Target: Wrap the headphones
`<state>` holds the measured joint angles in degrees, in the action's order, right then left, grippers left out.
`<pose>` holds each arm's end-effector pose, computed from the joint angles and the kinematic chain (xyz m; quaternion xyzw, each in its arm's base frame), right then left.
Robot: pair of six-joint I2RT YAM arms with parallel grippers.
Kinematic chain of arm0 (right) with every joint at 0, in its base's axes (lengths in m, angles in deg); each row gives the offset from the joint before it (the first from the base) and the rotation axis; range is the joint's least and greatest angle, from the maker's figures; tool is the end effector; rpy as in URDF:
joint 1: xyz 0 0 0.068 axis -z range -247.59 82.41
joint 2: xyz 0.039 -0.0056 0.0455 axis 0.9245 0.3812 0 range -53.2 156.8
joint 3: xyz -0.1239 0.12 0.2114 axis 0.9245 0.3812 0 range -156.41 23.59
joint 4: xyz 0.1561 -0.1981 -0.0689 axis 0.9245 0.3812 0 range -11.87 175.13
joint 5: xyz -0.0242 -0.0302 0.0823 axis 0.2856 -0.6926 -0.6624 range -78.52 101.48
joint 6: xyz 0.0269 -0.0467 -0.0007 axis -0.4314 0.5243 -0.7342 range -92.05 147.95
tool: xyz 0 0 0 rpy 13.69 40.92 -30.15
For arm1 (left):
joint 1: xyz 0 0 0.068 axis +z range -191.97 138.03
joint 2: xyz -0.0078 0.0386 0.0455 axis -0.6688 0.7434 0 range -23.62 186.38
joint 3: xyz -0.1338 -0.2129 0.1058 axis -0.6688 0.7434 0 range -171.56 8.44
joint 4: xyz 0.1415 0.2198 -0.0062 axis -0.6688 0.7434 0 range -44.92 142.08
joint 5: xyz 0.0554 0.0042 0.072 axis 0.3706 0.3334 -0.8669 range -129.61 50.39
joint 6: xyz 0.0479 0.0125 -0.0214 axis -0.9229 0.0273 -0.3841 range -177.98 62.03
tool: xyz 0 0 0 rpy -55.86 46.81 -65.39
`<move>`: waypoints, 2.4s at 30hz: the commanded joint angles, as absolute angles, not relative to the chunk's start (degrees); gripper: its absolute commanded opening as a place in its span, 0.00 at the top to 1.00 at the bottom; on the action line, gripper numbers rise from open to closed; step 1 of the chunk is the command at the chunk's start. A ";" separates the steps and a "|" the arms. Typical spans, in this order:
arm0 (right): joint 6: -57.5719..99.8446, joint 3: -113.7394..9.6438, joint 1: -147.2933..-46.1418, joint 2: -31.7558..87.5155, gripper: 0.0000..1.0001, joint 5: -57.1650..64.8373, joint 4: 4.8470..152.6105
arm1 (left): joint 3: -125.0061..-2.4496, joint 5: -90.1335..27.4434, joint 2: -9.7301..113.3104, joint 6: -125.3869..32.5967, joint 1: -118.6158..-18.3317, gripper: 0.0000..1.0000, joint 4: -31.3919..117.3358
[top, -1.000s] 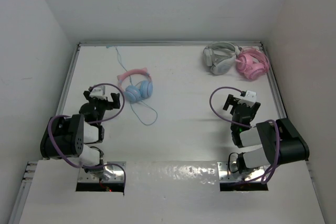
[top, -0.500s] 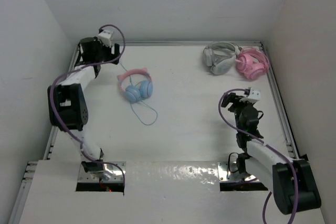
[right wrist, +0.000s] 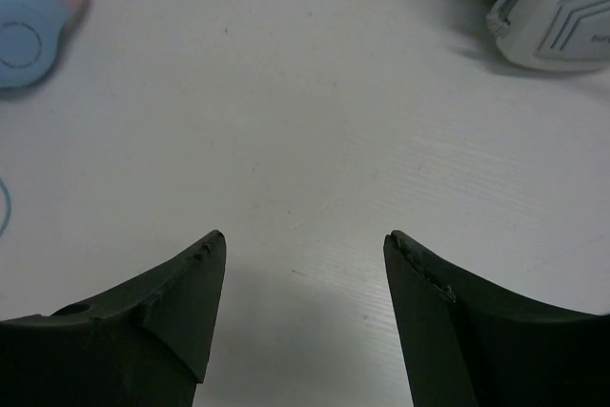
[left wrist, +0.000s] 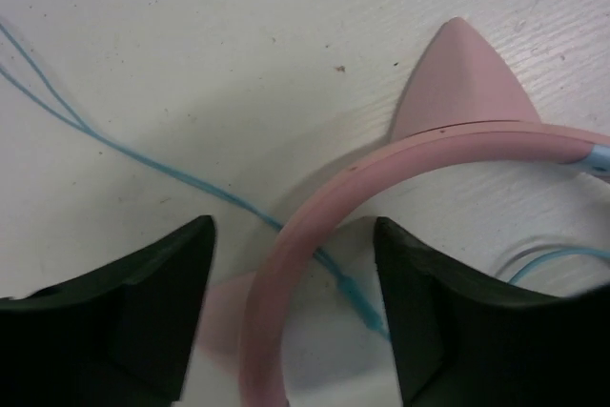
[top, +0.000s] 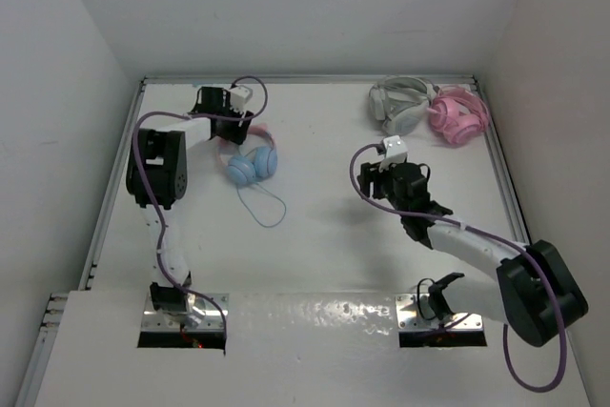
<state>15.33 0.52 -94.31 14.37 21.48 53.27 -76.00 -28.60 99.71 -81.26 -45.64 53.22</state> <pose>0.2161 0.1019 0.1920 -0.0500 0.8143 0.1261 0.5644 0.4664 -0.0367 0.1472 0.2499 0.8925 -0.0259 0.3745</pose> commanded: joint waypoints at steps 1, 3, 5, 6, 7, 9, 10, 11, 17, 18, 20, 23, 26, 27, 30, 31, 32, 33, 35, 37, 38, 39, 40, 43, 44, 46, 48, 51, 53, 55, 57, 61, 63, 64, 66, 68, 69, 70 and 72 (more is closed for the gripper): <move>16.26 -1.11 -95.54 16.75 0.33 23.34 53.43 | -77.16 -32.56 99.51 -83.20 -46.54 0.40 50.79; 16.09 -1.72 -96.15 17.46 0.33 23.43 53.87 | -77.43 -33.01 100.75 -83.55 -46.54 0.63 51.66; 15.91 -2.16 -96.50 18.07 0.33 23.61 53.70 | -77.25 -31.88 100.58 -83.99 -46.63 0.74 52.46; 15.56 -2.08 -96.68 18.25 0.33 23.52 53.35 | -76.38 -31.61 100.14 -84.34 -46.63 0.81 52.02; 15.38 -2.16 -96.77 18.43 0.33 23.26 53.09 | -75.94 -31.17 99.70 -84.25 -46.72 0.86 51.85; 15.12 -2.51 -97.21 19.39 0.33 22.90 52.91 | -75.50 -30.56 97.86 -83.82 -46.72 0.92 52.19; 15.21 -3.39 -97.47 19.92 0.33 22.64 53.52 | -75.15 -30.03 96.11 -83.55 -46.72 0.94 52.28; 15.38 -4.01 -98.34 21.23 0.33 22.55 54.05 | -74.79 -29.85 94.96 -83.29 -46.72 1.00 52.28; 18.02 -9.10 -103.09 27.21 0.31 20.19 54.84 | -72.77 -27.74 84.41 -77.85 -46.72 1.00 53.42; 18.02 -10.24 -103.62 27.65 0.31 17.74 54.15 | -72.51 -27.13 82.14 -77.14 -46.72 1.00 54.03; 17.85 -10.86 -103.71 28.18 0.29 14.74 52.57 | -72.51 -26.08 79.84 -75.30 -46.72 1.00 55.00; 19.77 -10.69 -103.71 28.45 0.24 11.65 47.91 | -72.77 -21.78 75.18 -73.10 -46.55 1.00 57.38; 21.88 -10.08 -103.80 28.19 0.20 8.50 44.74 | -73.21 -18.96 70.09 -70.55 -46.46 1.00 59.48; 22.23 -9.64 -103.80 27.84 0.19 7.71 42.47 | -73.73 -18.34 67.73 -69.93 -46.46 1.00 60.10; 22.41 -7.27 -103.89 27.48 0.15 5.68 35.53 | -75.14 -16.58 64.46 -67.91 -46.37 1.00 63.35; 21.98 -5.70 -103.80 27.22 0.13 4.89 33.24 | -75.32 -15.45 63.93 -67.21 -46.37 1.00 64.92; 21.63 -4.90 -103.80 27.57 0.13 4.36 28.00 | -75.58 -14.83 62.97 -67.03 -46.37 1.00 66.59; 21.45 -4.19 -103.80 28.09 0.13 3.75 25.43 | -75.67 -14.30 62.61 -66.77 -46.37 1.00 67.22; 21.10 -2.87 -103.89 29.58 0.13 2.34 18.39 | -75.93 -12.98 61.73 -66.50 -46.37 1.00 69.06; 20.13 -3.13 -103.89 33.44 0.13 2.34 12.87 | -75.93 -12.10 60.85 -66.15 -46.37 1.00 69.86; 19.26 -3.39 -103.89 36.33 0.13 2.25 11.18 | -75.85 -11.75 60.59 -65.63 -46.37 1.00 70.38; 18.81 -4.18 -103.89 37.84 0.13 2.16 9.68 | -75.76 -11.31 59.97 -65.27 -46.37 1.00 70.56; 18.38 -4.71 -103.89 39.42 0.13 2.51 6.71 | -75.58 -10.96 59.71 -65.10 -46.37 1.00 70.82; 16.79 -6.21 -103.89 46.01 0.14 7.68 -0.77 | -75.23 -9.11 58.83 -64.48 -46.37 1.00 71.88; 16.70 -6.47 -103.89 47.51 0.16 9.70 -2.79 | -75.06 -8.76 58.65 -64.48 -46.37 1.00 72.23; 16.79 -7.08 -103.89 51.55 0.42 10.94 -8.07 | -74.70 -8.93 58.04 -64.65 -46.37 1.00 72.85; 16.70 -7.79 -103.89 54.53 0.74 11.30 -11.41 | -74.09 -9.02 57.86 -64.83 -46.11 1.00 73.29; 16.53 -8.14 -103.89 55.43 0.98 11.30 -12.57 | -73.04 -7.79 57.77 -64.39 -45.49 1.00 73.03; 16.88 -6.13 -103.89 54.30 1.00 13.22 -12.57 | -72.25 -8.22 57.68 -64.65 -45.23 1.00 72.59; 17.75 -2.98 -103.80 50.61 1.00 14.55 -12.39 | -70.67 -10.50 57.68 -65.44 -45.23 1.00 71.62; 18.81 -1.29 -103.80 47.80 1.00 13.86 -11.08 | -68.73 -11.22 58.03 -65.53 -45.23 1.00 70.31; 21.88 0.47 -103.80 40.94 0.58 8.50 -2.92 | -67.58 -9.73 58.12 -64.48 -45.14 1.00 68.98; 22.76 1.08 -103.80 39.01 0.45 6.13 1.04 | -68.11 -9.55 57.95 -64.04 -45.14 1.00 68.89; 22.85 1.78 -103.80 36.73 0.40 5.25 1.75 | -68.29 -9.90 57.95 -64.04 -45.14 1.00 68.89; 22.33 0.83 -103.80 33.39 0.36 3.58 6.39 | -68.46 -11.56 57.95 -65.26 -45.31 1.00 68.63; 21.80 -2.76 -103.89 27.00 0.35 4.00 21.33 | -67.33 -17.44 57.95 -66.23 -45.49 1.00 66.62; 21.19 -5.39 -103.89 25.30 0.35 4.53 28.06 | -66.71 -19.81 57.86 -67.11 -45.58 1.00 65.74; 20.40 -11.25 -103.98 23.98 0.35 6.45 39.09 | -65.31 -23.66 57.77 -67.55 -45.75 1.00 64.77; 17.51 -18.29 -104.33 22.74 0.32 8.92 45.76 | -63.99 -26.76 57.68 -68.43 -46.02 1.00 61.61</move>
<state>20.77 -7.13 -103.77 26.09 6.79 28.64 -65.12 -19.95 59.95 -68.00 -45.79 69.46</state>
